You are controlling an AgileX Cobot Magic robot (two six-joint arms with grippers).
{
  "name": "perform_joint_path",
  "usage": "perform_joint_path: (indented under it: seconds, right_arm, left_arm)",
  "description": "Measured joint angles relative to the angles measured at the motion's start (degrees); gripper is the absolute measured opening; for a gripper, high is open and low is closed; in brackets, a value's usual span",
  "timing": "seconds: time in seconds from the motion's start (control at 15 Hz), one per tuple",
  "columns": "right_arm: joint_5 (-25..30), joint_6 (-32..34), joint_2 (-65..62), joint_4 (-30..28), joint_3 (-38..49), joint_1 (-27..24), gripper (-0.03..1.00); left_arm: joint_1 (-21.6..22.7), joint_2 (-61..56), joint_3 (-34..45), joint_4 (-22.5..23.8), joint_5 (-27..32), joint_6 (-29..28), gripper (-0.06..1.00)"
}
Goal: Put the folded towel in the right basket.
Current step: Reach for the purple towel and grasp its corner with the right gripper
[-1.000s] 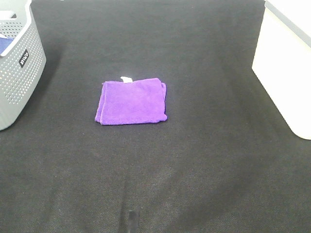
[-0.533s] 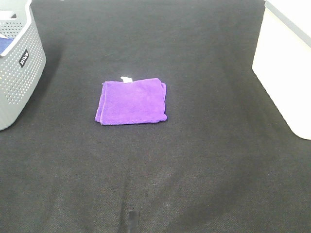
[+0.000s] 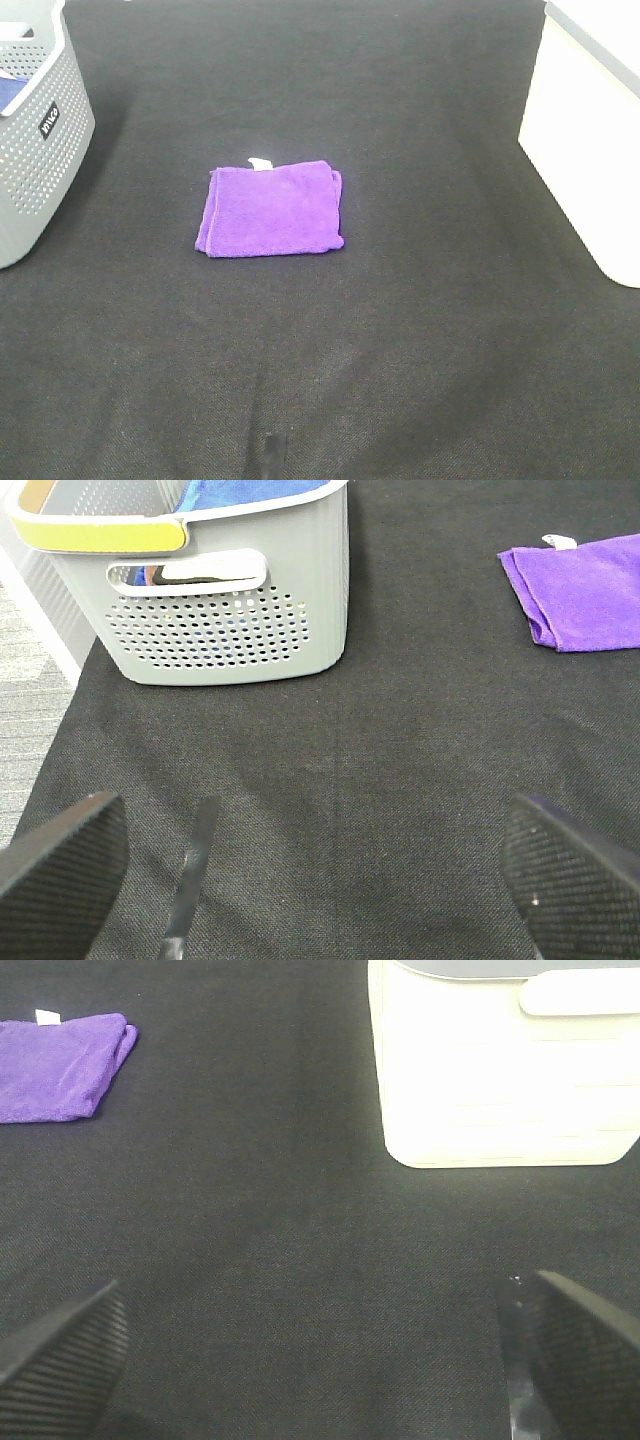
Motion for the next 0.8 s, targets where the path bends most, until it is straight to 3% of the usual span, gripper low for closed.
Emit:
perform_joint_path:
  seconds: [0.8]
  right_arm:
    - [0.0,-0.1,0.0,0.0,0.0,0.0,0.98]
  left_arm:
    - [0.0,0.0,0.0,0.0,0.0,0.0,0.95]
